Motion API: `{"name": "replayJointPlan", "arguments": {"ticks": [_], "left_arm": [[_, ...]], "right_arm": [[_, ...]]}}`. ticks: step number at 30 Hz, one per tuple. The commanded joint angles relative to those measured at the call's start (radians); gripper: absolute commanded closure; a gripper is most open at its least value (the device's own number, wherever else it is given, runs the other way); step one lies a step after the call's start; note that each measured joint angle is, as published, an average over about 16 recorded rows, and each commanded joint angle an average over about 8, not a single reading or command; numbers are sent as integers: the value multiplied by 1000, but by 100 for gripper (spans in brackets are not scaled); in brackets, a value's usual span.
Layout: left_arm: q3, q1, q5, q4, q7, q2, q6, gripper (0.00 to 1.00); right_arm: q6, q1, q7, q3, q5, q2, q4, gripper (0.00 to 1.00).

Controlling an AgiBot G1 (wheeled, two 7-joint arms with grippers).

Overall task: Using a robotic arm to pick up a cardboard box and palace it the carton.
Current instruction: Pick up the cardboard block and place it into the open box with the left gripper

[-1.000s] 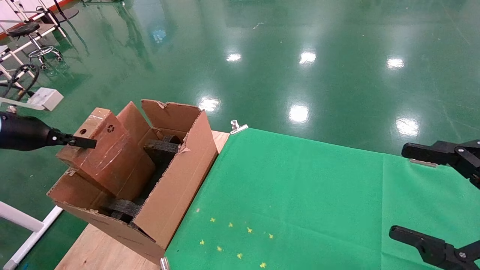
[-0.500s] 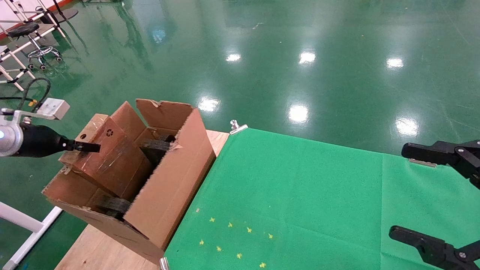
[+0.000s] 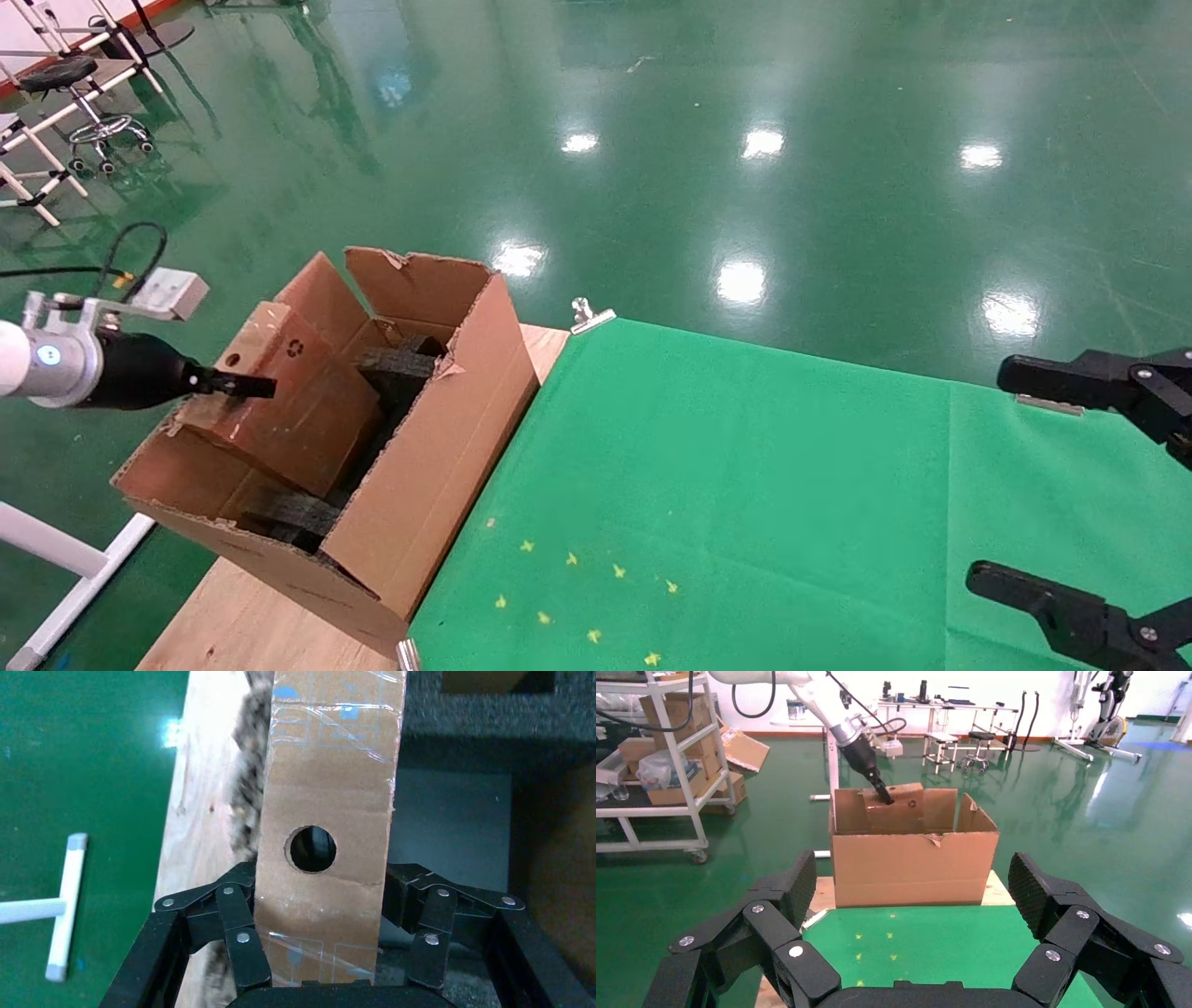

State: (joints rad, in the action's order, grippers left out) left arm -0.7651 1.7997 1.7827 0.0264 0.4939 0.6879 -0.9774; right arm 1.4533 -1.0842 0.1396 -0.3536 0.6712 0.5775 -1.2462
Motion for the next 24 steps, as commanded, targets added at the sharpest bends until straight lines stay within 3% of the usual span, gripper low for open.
{"name": "replayJointPlan", "arguments": {"ticks": [1,22,24], "left_arm": [[0,-11,0,1,2,5,-1,100],[18,-146,-24,-7,47,93,133,100],[18,-151,-25,-7,52,97,139,77]], "right_arm": [[0,0,0,0,0,0,0,0],[0,0,0,0,0,0,0,0],[0,0,0,0,0,0,0,0]]}}
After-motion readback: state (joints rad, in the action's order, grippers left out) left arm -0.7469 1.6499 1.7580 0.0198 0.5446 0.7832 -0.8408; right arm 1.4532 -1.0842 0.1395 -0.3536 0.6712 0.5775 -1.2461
